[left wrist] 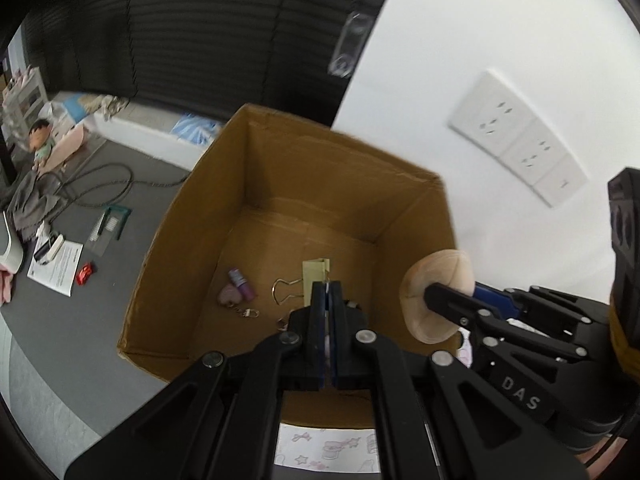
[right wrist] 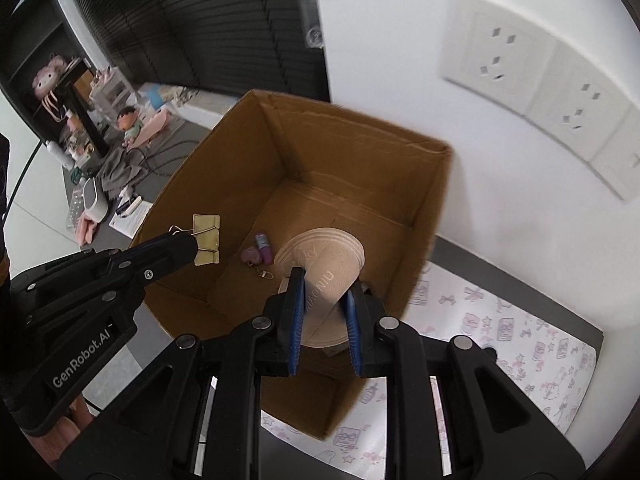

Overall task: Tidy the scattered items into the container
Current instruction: 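Carry the binder clip and beige puff over the cardboard box, then open the left gripper to drop the clip while the right gripper releases the beige puff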

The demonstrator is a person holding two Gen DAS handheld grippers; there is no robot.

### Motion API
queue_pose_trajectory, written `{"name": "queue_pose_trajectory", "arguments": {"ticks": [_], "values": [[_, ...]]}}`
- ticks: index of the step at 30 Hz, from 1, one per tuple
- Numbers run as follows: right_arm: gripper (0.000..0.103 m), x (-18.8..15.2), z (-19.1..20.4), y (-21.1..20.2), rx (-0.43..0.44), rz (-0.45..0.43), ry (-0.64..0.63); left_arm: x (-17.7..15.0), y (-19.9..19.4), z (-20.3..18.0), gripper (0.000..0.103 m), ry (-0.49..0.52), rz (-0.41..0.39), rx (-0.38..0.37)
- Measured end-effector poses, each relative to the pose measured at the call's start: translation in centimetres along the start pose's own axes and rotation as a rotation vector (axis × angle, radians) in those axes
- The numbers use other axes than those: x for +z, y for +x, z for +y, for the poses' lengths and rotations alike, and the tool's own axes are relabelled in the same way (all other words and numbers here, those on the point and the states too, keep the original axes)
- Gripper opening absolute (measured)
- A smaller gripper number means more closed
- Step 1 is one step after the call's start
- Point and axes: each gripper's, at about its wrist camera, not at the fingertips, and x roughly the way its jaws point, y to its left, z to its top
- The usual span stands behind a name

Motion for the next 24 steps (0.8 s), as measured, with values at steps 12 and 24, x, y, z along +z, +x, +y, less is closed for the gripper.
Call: {"name": "queue_pose_trajectory", "arguments": {"ticks": [12, 24], "values": [[0.028, -1.0, 0.4, 4.3, -0.001, 0.108, -0.007, -1.0, 3.1, 1.1, 0.002, -0.025, 0.078, -0.009], [0.070, -1.4, -2.1, 3.0, -0.053, 0.087, 0.010, -1.4, 3.8, 1.5, 0.088, -0.081, 0.092, 0.070]]}}
